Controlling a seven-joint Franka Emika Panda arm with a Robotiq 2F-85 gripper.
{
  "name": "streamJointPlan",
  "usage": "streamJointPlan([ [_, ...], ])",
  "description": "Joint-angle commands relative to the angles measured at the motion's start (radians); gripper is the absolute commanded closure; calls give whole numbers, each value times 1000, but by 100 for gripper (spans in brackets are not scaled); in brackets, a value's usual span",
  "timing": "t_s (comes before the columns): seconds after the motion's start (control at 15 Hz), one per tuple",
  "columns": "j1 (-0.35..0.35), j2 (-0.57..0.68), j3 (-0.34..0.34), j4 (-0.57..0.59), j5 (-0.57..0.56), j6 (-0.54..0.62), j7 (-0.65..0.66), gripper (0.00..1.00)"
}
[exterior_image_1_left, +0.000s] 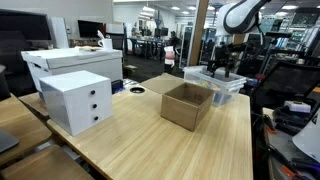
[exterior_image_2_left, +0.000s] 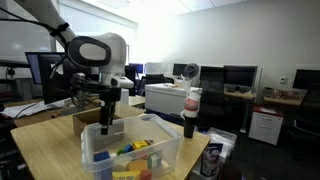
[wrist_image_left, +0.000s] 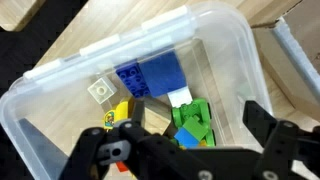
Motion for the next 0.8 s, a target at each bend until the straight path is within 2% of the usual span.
streamJointPlan([
  [0.0, -3, 0, 3, 2, 0, -3, 0, 0],
  [0.73, 9, -8, 15, -4, 10, 15, 10, 0],
])
